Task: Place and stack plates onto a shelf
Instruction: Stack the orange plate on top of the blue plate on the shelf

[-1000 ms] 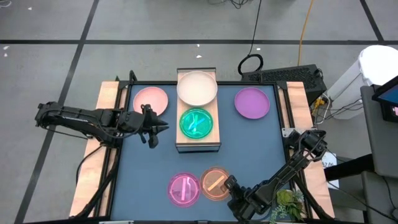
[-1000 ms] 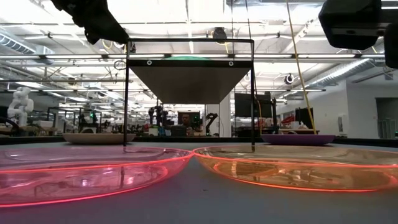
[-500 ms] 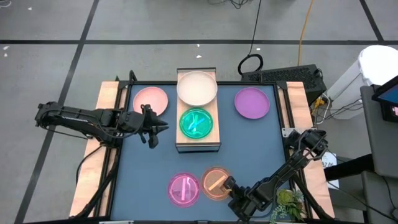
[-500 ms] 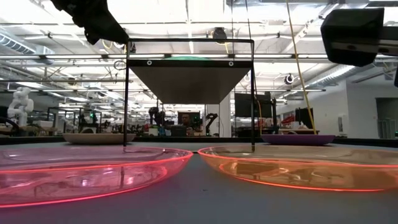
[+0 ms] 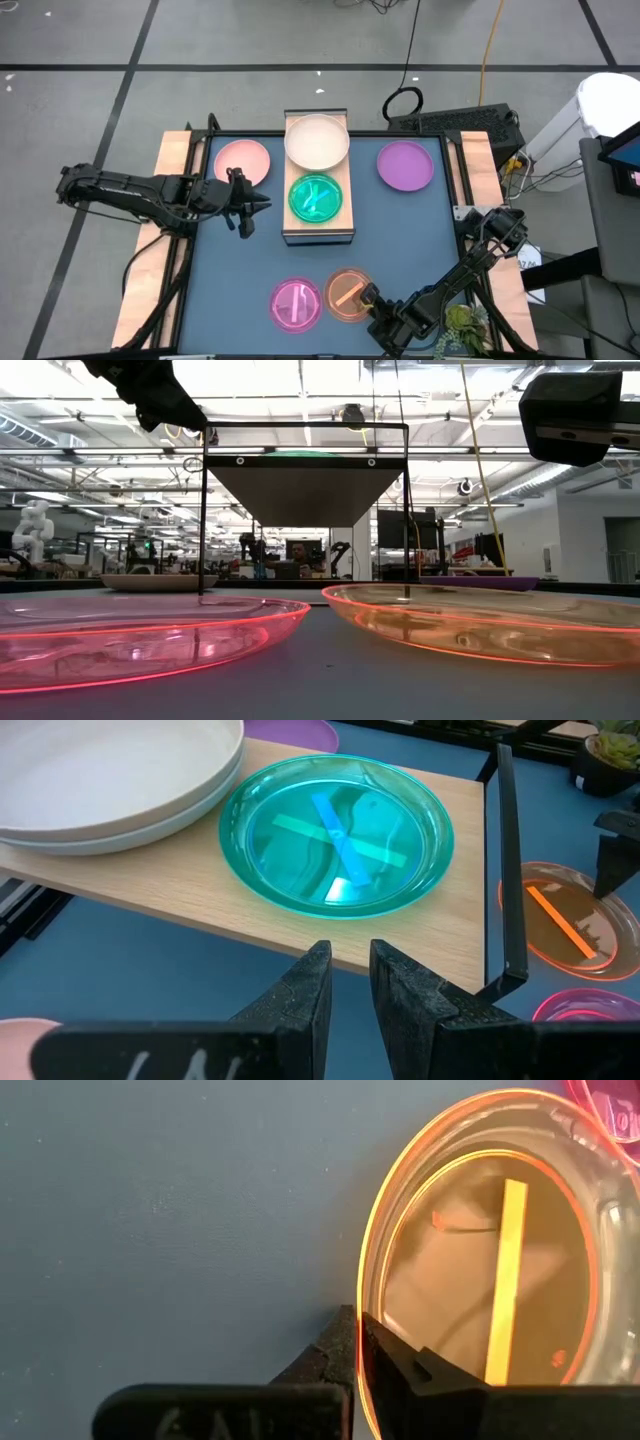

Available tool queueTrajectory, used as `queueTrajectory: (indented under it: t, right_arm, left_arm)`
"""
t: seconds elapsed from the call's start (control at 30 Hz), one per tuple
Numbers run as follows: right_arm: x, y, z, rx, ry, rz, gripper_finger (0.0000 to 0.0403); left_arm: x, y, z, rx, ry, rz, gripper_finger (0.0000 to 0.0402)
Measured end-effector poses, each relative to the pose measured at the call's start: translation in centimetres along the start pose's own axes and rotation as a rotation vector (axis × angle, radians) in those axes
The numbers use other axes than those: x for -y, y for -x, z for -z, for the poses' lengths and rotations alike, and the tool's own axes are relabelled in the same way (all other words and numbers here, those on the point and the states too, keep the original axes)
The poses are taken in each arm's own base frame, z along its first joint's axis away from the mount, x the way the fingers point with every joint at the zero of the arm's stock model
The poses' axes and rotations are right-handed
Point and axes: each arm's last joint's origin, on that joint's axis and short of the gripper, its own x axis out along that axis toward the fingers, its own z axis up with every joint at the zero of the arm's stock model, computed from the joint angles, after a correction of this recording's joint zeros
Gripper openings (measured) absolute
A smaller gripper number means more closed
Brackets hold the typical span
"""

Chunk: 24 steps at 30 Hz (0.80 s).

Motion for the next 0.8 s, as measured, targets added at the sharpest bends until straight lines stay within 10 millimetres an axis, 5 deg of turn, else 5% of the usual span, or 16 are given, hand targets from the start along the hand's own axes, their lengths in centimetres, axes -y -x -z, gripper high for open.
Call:
queueTrajectory:
  t: [0.37, 0.8]
  right_arm:
    - [0.3, 0.8, 0.0, 0.016, -0.007, 0.004, 0.0001]
    - [2.6, 6.0, -0.5, 0.139, -0.007, 0.103, 0.0000]
  left_arm:
    - [0.0, 0.0, 0.0, 0.000, 0.000, 0.000, 0.0078]
    - [0.0, 0.0, 0.0, -0.001, -0.001, 0.000, 0.0078]
